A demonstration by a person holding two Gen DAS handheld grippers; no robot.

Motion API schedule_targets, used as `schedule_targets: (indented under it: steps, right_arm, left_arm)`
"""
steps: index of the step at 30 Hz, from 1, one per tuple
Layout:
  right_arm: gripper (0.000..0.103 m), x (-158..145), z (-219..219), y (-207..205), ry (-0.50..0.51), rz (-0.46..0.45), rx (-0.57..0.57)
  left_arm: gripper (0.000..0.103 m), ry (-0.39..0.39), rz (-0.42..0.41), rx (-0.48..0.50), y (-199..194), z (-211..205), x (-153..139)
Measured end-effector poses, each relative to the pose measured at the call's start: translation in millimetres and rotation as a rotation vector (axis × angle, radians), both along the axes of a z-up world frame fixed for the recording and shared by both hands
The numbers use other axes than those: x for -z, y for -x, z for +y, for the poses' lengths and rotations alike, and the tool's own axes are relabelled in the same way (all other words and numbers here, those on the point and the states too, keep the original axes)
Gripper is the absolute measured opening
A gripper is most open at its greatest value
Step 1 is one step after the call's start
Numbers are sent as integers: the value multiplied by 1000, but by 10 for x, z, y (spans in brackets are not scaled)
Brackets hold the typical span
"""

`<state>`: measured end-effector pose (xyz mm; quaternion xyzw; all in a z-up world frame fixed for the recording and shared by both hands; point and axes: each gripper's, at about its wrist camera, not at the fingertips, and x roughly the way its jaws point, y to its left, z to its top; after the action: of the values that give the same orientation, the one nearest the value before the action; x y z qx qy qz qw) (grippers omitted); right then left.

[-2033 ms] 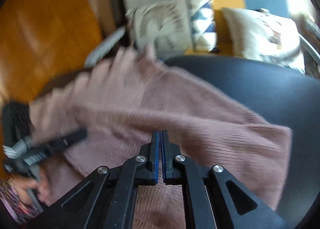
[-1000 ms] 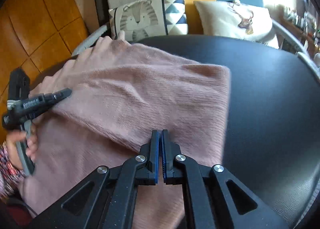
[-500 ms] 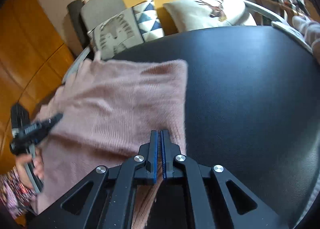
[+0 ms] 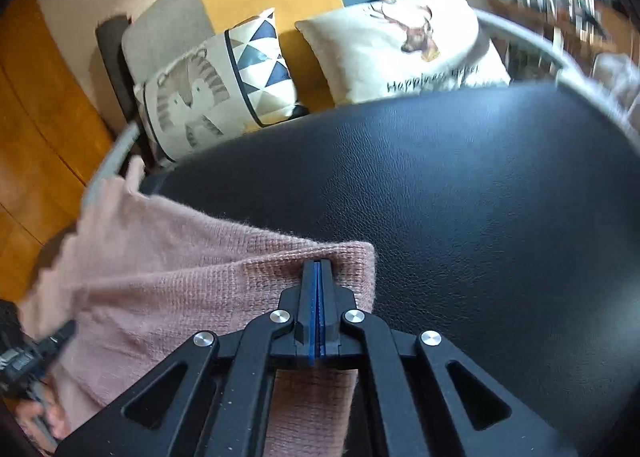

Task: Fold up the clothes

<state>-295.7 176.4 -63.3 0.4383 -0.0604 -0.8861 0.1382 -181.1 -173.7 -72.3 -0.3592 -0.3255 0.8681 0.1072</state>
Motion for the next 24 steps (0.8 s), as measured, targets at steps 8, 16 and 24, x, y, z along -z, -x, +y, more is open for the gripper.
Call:
schedule_targets:
  steps: [8, 16, 24]
  right_arm:
    - [3, -12, -402, -80, -18, 1, -131]
    - [7, -99, -483, -280, 83, 7, -110]
    - [3, 29, -1065, -692, -107, 38, -299]
  left_arm:
    - [2, -4, 0, -2, -10, 0, 5]
    - [2, -19, 5, -1, -6, -14, 32]
    - [2, -32, 5, 0, -3, -26, 25]
